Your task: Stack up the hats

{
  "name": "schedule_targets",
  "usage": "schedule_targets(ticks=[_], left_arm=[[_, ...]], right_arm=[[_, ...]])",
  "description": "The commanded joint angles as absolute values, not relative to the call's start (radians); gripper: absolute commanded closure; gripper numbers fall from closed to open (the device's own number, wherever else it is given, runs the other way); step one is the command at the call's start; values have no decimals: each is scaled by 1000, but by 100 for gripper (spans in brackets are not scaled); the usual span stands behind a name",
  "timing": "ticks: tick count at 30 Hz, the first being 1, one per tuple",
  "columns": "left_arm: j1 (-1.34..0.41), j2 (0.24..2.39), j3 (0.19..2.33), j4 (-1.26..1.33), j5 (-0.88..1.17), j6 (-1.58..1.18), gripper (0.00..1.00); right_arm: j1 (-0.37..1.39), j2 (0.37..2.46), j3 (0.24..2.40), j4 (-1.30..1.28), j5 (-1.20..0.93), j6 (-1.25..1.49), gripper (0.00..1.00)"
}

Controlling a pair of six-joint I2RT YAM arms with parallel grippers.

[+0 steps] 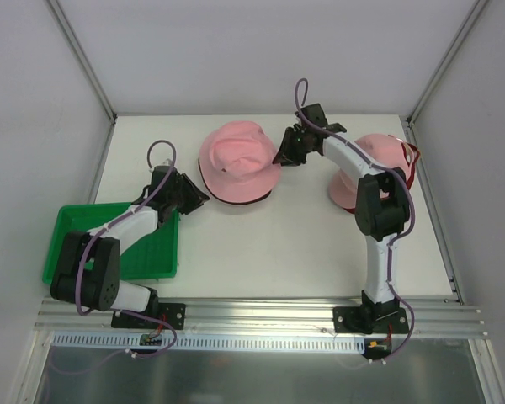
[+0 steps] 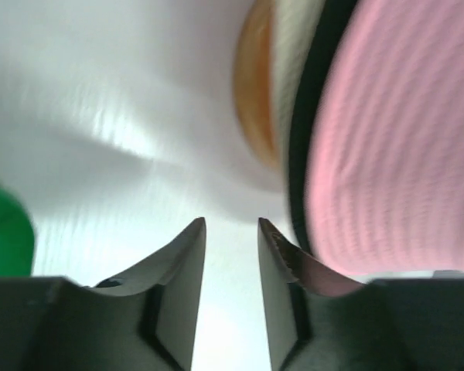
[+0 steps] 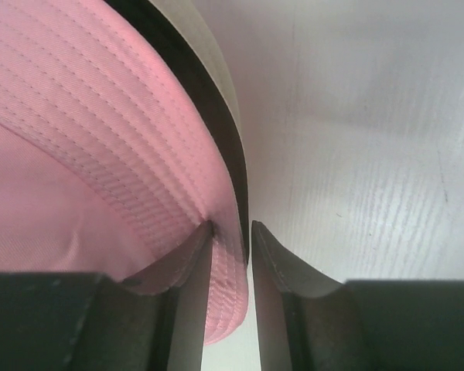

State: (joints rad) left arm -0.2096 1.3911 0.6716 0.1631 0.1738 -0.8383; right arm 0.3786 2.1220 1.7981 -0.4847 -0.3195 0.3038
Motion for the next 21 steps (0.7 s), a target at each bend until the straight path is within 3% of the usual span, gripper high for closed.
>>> schedule_targets(ticks=[1,3,9,14,21], left_arm=[[-212,1345,663,9,170,-775,65],[-212,1319,672,-6,160,-764,58],[-202,1241,707,-64,156,-744,52],[-202,1168,752,-107,138,-732,50],[-204,1100,865,-135,112,-721,48]], right_arm=[[361,2051,1833,-583,-267,262,70],[357,2039,1830,-584,-268,262,68],[347,2003,1833,-597,-276,258,53],[339,1980,1858,-633,-258,253,41],[344,1889,1844,-641,-247,249,34]])
